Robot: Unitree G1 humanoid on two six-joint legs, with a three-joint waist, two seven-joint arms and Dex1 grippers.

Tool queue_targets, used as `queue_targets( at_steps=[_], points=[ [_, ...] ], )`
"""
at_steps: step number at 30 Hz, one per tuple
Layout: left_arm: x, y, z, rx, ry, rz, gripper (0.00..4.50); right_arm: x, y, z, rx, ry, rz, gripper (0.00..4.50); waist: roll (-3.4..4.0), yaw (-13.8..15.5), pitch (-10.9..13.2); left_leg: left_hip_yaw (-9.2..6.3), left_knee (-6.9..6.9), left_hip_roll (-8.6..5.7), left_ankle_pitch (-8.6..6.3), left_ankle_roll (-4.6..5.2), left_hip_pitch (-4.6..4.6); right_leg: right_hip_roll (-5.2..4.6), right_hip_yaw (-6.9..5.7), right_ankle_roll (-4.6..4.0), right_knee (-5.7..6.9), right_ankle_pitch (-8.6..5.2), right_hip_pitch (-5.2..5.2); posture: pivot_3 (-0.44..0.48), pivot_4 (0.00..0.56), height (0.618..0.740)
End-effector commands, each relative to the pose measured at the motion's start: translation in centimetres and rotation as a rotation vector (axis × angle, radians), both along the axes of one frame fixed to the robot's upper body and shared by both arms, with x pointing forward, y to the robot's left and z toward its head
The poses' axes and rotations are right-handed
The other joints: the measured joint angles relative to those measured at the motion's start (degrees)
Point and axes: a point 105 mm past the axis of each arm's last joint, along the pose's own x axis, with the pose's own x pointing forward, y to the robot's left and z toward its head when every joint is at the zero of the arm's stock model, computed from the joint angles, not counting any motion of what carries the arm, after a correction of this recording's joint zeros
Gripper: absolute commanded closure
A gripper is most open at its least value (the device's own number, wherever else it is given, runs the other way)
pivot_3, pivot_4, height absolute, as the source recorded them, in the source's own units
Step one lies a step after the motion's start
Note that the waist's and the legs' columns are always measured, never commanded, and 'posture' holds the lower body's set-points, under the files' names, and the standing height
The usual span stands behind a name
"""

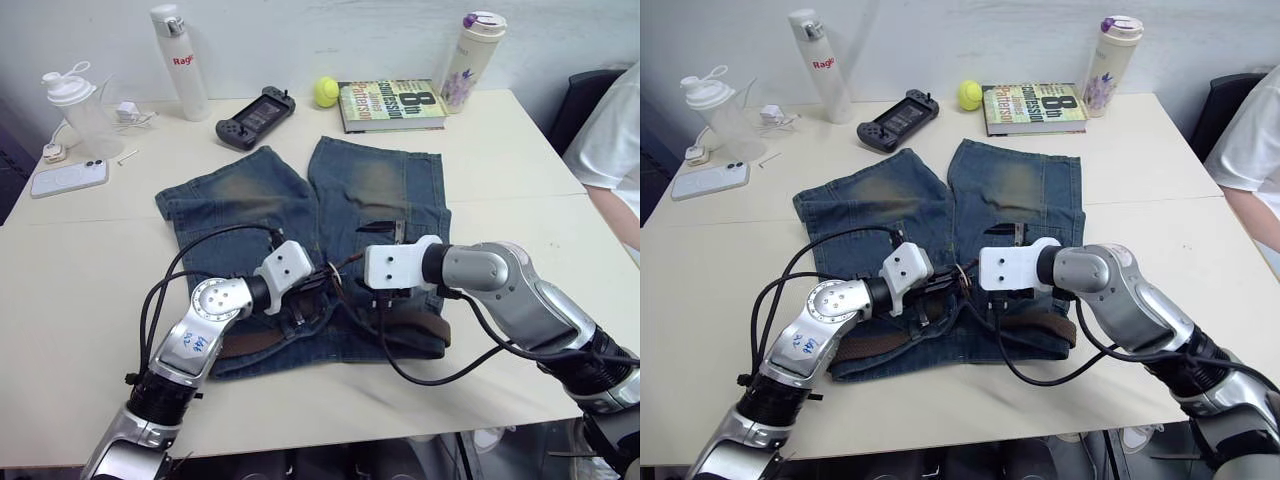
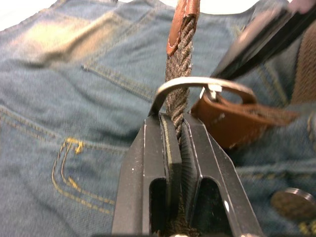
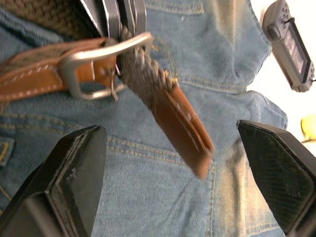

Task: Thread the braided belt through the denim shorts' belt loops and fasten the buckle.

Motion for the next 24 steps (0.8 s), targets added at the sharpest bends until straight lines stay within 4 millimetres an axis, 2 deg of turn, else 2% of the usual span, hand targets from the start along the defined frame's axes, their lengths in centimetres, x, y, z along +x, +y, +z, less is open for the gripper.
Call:
queue_targets(
  at_steps=[1,2,9,16,18,20,23,24],
  points=[
    [0.1,-0.3,0.6,0.018,-0.045,-0.023,4.5,-0.2,0.0,1.6,0.015,-0.051,0.013,0.79,0.0,0.0,0.0,0.0,0.0,0.0,0.0,0.0,0.0,0.0,0.0,0.0,0.0,0.0,0.0,0.0,0.15,0.74],
    [0.1,-0.3,0.6,0.02,-0.048,-0.02,4.5,-0.2,0.0,1.6,0.017,-0.049,0.012,1.07,0.0,0.0,0.0,0.0,0.0,0.0,0.0,0.0,0.0,0.0,0.0,0.0,0.0,0.0,0.0,0.0,0.15,0.74],
    [0.2,-0.3,0.6,0.03,-0.063,-0.027,4.5,-0.4,0.1,1.3,0.023,-0.035,0.001,4.37,0.0,0.0,0.0,-0.01,0.01,0.0,0.0,0.0,0.0,0.0,-0.01,0.0,0.04,0.0,0.01,0.0,0.15,0.74],
    [0.0,-0.5,1.4,-0.039,-0.052,-0.039,4.5,-0.5,0.1,0.9,0.041,-0.033,-0.023,4.45,0.0,0.0,0.0,-0.01,0.03,0.0,0.0,0.0,0.0,0.01,-0.01,0.0,0.08,0.0,0.0,0.0,0.15,0.74],
    [0.0,-0.3,1.7,-0.076,-0.038,-0.033,3.68,-0.4,0.0,0.9,0.06,-0.039,-0.041,4.5,0.0,0.0,0.0,-0.01,0.03,0.0,0.0,0.0,0.0,0.01,-0.01,0.0,0.08,0.0,0.0,0.0,0.15,0.74],
    [-0.1,0.0,1.9,-0.077,-0.043,-0.033,3.08,-0.5,0.0,0.8,0.074,-0.039,-0.056,4.5,0.0,0.0,0.0,-0.02,0.04,0.0,0.0,0.0,0.0,0.01,-0.01,0.0,0.1,0.0,0.0,0.0,0.15,0.74],
    [-0.8,0.8,3.0,-0.157,0.014,-0.049,1.73,-0.5,-0.1,0.7,0.098,-0.039,-0.083,4.5,0.0,0.0,0.0,-0.01,0.04,0.0,0.0,0.0,0.0,0.02,-0.01,0.0,0.12,0.0,0.0,0.0,0.15,0.74],
    [-1.1,1.6,3.5,-0.186,0.04,-0.058,1.73,-0.5,-0.2,0.7,0.105,-0.041,-0.092,4.5,0.0,-0.1,0.0,-0.01,0.04,0.0,0.0,0.0,0.0,0.02,0.0,0.0,0.12,0.0,0.0,0.0,0.15,0.74]
  ],
)
